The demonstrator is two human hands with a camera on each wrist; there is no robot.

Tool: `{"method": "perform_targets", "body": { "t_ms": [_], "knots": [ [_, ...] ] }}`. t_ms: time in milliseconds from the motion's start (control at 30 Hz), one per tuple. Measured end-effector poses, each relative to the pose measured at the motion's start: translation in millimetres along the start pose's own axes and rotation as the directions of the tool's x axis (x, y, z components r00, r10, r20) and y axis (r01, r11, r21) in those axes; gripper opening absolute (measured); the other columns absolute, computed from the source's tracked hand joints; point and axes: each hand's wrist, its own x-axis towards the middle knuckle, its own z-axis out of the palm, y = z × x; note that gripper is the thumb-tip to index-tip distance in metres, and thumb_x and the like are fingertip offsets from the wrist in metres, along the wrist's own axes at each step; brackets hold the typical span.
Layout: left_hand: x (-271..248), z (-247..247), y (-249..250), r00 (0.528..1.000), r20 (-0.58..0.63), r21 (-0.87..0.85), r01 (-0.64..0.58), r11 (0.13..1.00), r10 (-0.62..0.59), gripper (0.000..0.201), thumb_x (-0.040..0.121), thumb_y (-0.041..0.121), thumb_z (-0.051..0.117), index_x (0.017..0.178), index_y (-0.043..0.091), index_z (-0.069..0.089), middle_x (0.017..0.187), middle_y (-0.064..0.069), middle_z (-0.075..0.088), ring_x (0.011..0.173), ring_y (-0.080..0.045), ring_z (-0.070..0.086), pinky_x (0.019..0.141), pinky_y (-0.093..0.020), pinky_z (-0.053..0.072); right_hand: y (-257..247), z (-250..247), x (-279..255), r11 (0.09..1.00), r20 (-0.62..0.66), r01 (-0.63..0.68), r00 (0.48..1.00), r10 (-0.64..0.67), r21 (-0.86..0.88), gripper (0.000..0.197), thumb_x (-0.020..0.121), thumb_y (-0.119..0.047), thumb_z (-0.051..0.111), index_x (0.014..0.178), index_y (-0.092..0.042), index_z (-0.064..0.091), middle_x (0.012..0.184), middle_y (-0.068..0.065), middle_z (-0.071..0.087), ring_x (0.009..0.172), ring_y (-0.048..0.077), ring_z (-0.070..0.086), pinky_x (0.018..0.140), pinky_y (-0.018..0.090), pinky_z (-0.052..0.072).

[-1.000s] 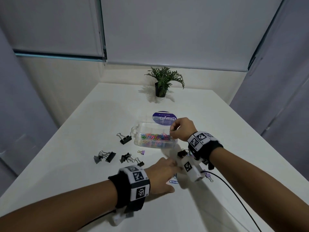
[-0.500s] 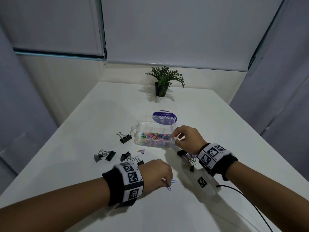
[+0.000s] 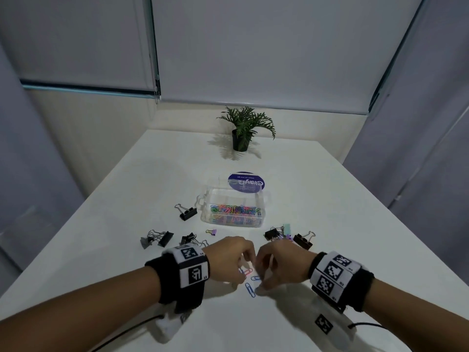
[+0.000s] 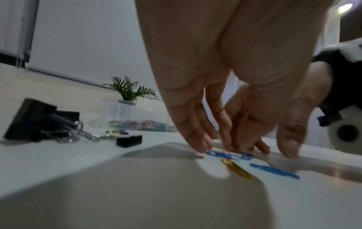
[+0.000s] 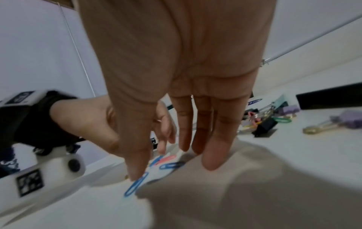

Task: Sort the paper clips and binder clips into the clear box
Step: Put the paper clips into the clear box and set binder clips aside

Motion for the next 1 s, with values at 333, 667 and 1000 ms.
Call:
{"method": "perform_targets", "body": {
  "t_ms": [333, 667, 1000],
  "knots": [
    [1.1, 2.8, -9.0, 0.998, 0.07, 0.068, 0.0, 0.998, -0.004, 0.03, 0.075, 0.016, 0.075, 0.102, 0.009, 0.065, 0.108, -0.009, 0.065, 0.064, 0.0, 0.045, 0.053, -0.002, 0.033, -14.6, 18.2, -0.4, 1.0, -0.036, 0.015, 0.999, -0.014, 0.026, 0.028, 0.072, -0.03, 0.076, 0.093, -0.013, 0.068, 0.099, 0.007, 0.072, 0.082, 0.019, 0.062, 0.076, 0.022, 0.045],
    [5.6, 5.6, -7.2, 0.998, 0.066, 0.016, 0.012, 1.0, -0.013, 0.017, 0.077, 0.017, 0.073, 0.09, 0.005, 0.071, 0.085, -0.012, 0.069, 0.066, -0.007, 0.051, 0.057, -0.008, 0.034, -9.7, 13.2, -6.1, 1.0, 0.034, 0.002, 0.999, -0.002, 0.0, 0.023, 0.08, -0.004, 0.057, 0.098, -0.008, 0.07, 0.1, 0.013, 0.072, 0.074, 0.009, 0.054, 0.053, 0.0, 0.032],
    [-0.2, -3.9, -12.9, 0.996, 0.087, 0.077, -0.007, 0.997, 0.001, 0.008, 0.08, 0.012, 0.067, 0.083, 0.005, 0.071, 0.091, -0.008, 0.075, 0.054, 0.011, 0.051, 0.053, -0.003, 0.036, 0.8, 2.3, -10.4, 1.0, -0.016, -0.004, 1.0, 0.005, 0.028, 0.015, 0.082, -0.012, 0.062, 0.093, -0.005, 0.068, 0.079, 0.0, 0.07, 0.05, -0.01, 0.052, 0.053, 0.001, 0.035]
  ]
}}
